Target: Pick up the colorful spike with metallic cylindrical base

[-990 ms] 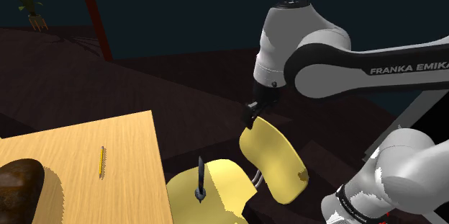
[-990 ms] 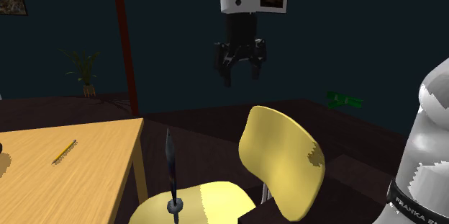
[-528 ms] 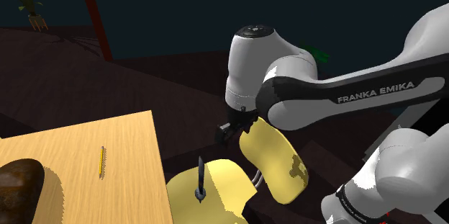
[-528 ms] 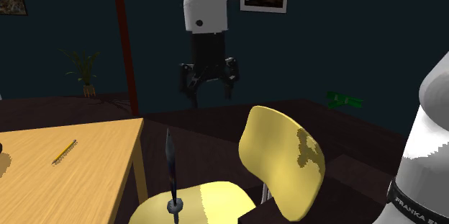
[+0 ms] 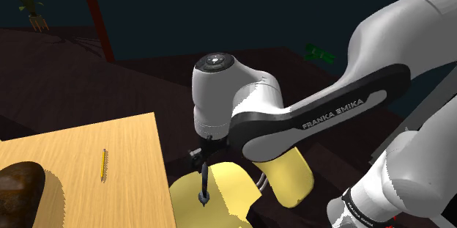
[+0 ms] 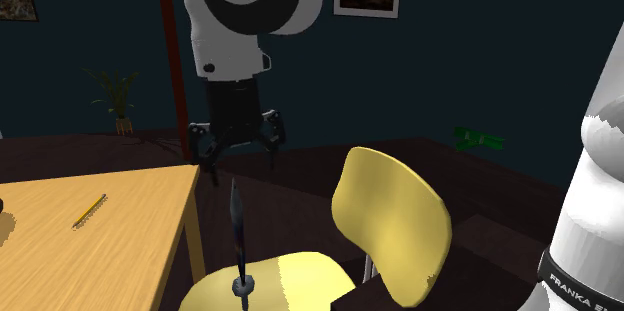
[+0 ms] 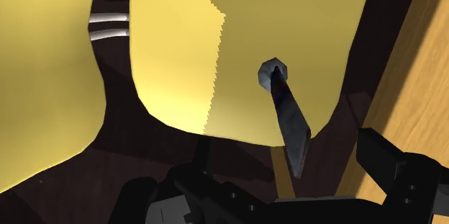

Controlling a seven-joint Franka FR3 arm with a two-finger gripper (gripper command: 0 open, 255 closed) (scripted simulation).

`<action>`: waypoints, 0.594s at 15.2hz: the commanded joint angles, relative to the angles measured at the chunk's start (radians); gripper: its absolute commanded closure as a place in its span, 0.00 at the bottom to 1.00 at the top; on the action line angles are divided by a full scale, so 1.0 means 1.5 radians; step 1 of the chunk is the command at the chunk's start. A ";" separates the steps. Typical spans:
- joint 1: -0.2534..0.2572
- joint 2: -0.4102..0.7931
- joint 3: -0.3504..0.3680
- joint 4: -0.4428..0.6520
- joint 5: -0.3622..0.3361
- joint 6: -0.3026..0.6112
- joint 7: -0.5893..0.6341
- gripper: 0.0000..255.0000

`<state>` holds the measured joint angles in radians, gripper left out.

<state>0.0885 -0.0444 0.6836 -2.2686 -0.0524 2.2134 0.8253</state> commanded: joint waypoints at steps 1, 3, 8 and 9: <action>0.005 0.034 0.010 0.023 -0.025 0.003 0.036 0.00; 0.006 0.047 0.009 0.016 -0.037 0.019 0.046 0.00; 0.010 0.087 0.006 -0.002 -0.076 0.065 0.075 0.00; 0.010 0.087 0.006 -0.002 -0.076 0.065 0.075 0.00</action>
<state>0.1017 0.0797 0.6930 -2.2657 -0.1599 2.3009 0.9319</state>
